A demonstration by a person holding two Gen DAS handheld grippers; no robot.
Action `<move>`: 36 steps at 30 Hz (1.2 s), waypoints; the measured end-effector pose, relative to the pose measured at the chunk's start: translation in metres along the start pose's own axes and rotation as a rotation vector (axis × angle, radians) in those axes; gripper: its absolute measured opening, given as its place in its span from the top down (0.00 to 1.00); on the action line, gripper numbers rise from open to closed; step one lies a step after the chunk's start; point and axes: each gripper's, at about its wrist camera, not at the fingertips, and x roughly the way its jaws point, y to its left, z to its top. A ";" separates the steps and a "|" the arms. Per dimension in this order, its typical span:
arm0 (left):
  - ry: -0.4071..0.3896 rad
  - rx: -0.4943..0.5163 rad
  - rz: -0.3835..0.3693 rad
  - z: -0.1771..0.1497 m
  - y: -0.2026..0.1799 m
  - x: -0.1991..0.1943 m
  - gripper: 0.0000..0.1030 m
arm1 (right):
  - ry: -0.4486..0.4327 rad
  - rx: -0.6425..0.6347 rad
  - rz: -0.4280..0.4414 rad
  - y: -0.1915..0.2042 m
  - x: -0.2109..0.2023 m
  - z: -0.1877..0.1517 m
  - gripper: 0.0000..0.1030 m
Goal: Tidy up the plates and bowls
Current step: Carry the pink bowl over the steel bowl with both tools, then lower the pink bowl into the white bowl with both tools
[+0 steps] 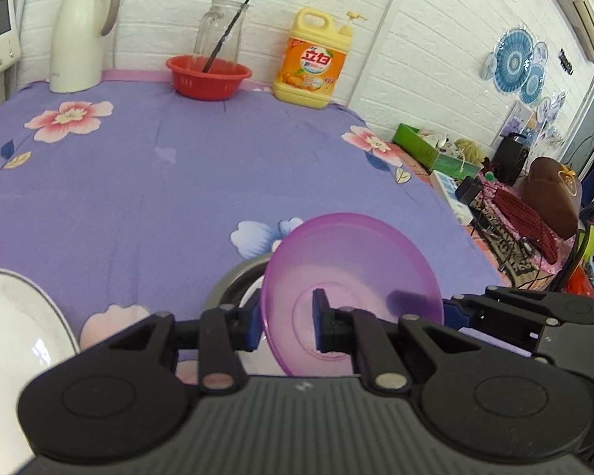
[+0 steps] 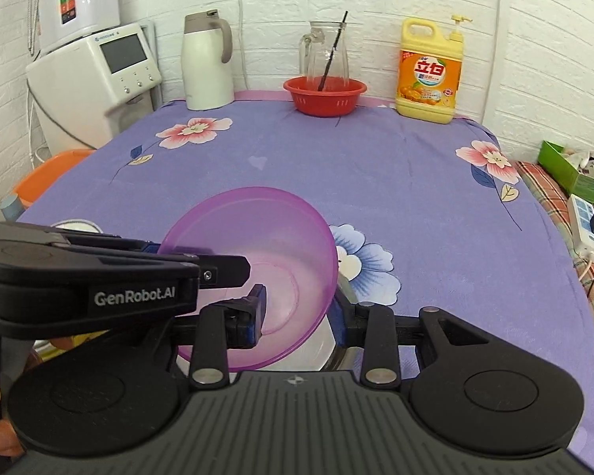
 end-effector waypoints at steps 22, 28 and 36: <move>-0.165 0.022 0.065 0.010 0.018 -0.027 0.46 | -0.157 0.162 -0.030 -0.029 -0.022 -0.015 0.08; -0.171 -0.031 0.079 0.008 0.035 -0.031 0.44 | -0.185 0.254 -0.067 -0.028 -0.030 -0.038 0.00; -0.078 -0.043 0.042 -0.003 0.034 -0.009 0.43 | -0.143 0.304 -0.072 -0.032 -0.019 -0.049 0.00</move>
